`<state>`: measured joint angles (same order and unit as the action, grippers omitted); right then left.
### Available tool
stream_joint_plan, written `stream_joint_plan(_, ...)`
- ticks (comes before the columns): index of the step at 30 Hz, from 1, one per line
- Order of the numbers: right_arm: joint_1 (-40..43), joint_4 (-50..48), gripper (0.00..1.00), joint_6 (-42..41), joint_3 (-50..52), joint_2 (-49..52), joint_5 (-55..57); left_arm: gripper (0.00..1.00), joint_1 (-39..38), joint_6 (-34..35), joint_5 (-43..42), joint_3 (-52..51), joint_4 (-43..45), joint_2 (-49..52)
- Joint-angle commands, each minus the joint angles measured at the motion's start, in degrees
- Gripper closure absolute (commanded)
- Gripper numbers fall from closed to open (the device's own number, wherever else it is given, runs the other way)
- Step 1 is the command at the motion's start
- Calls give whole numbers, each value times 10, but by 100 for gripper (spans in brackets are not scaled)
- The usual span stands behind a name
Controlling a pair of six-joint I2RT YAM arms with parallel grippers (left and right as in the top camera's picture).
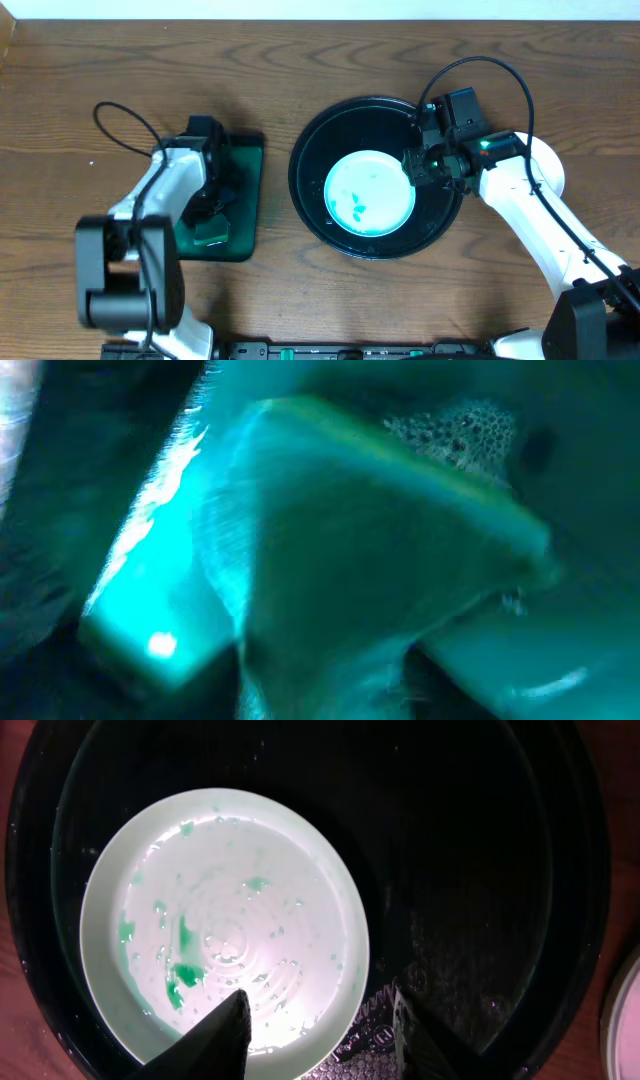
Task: Clean dirty plates on tray and stack at the side
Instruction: 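Grasp the green sponge from the black dish with the left gripper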
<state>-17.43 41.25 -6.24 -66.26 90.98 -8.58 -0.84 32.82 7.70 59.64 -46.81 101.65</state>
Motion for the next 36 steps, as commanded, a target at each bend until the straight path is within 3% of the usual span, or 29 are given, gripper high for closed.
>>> stream_joint_plan(1,1,1,56,0,-3,-2,-5,93,3,-14,-2,-3,2,14)
stream_joint_plan(7,1,1,56,-5,-3,-2,-5,93,2,-77,-94,7,-2,-47)
stream_joint_plan(13,1,1,57,-6,-3,-2,-5,93,2,-101,-111,7,-2,-120)
stream_joint_plan(28,3,3,58,-6,-3,-2,-5,92,2,-118,-68,-69,96,-57)
stream_joint_plan(33,27,8,60,-116,-3,0,53,93,3,-118,-68,-26,43,-75)
stream_joint_plan(36,56,4,64,-115,-3,1,-9,93,3,-118,-69,20,-6,-98)
